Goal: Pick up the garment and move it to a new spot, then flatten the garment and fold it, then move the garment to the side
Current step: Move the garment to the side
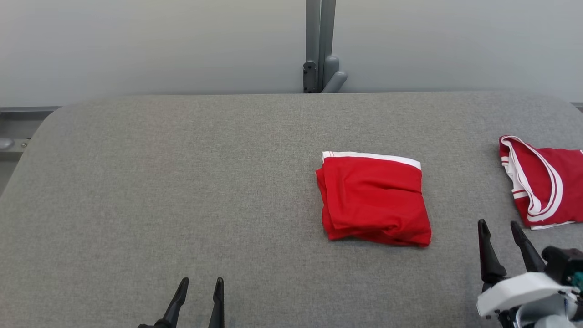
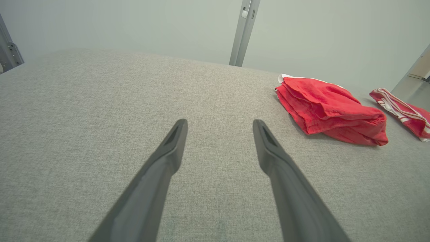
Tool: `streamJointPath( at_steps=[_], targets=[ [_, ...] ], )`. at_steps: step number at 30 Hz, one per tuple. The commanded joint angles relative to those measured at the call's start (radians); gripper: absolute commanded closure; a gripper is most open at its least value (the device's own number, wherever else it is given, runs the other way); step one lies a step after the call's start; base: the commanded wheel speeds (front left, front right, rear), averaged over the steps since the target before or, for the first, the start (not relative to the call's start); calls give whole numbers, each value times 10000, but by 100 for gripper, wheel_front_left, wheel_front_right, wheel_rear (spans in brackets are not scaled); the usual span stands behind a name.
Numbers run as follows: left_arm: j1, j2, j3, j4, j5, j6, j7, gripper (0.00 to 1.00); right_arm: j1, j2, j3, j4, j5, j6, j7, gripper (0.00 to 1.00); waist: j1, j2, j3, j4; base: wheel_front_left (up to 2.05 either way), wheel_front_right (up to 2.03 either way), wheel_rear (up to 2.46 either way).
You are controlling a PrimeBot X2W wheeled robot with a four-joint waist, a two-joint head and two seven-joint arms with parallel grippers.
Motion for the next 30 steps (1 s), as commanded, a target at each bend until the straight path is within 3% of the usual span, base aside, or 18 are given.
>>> streamJointPath(
  at_steps=[1,7,13,23,30],
  targets=[
    [17,1,53,-24,78,-65,-22,0,-404,-118,183,11,281,2,287,0,0,0,113,46,0,0,0],
    [-301,-21,68,-25,103,-158,-23,0,-2018,-379,755,406,1274,0,2809,0,0,0,638,158,0,0,0],
    [-642,-31,-57,66,114,-245,-22,0,-3216,-269,633,1329,1584,2,4221,0,0,0,1098,379,0,0,0],
    [-1128,-35,-340,155,-164,-129,-23,0,-4484,-73,392,3231,2642,2,5351,0,0,0,1529,882,0,0,0],
    [-1200,-36,-375,209,-209,-91,-22,0,-4733,-181,438,3903,3313,2,5951,0,0,0,1577,988,0,0,0]
  ],
)
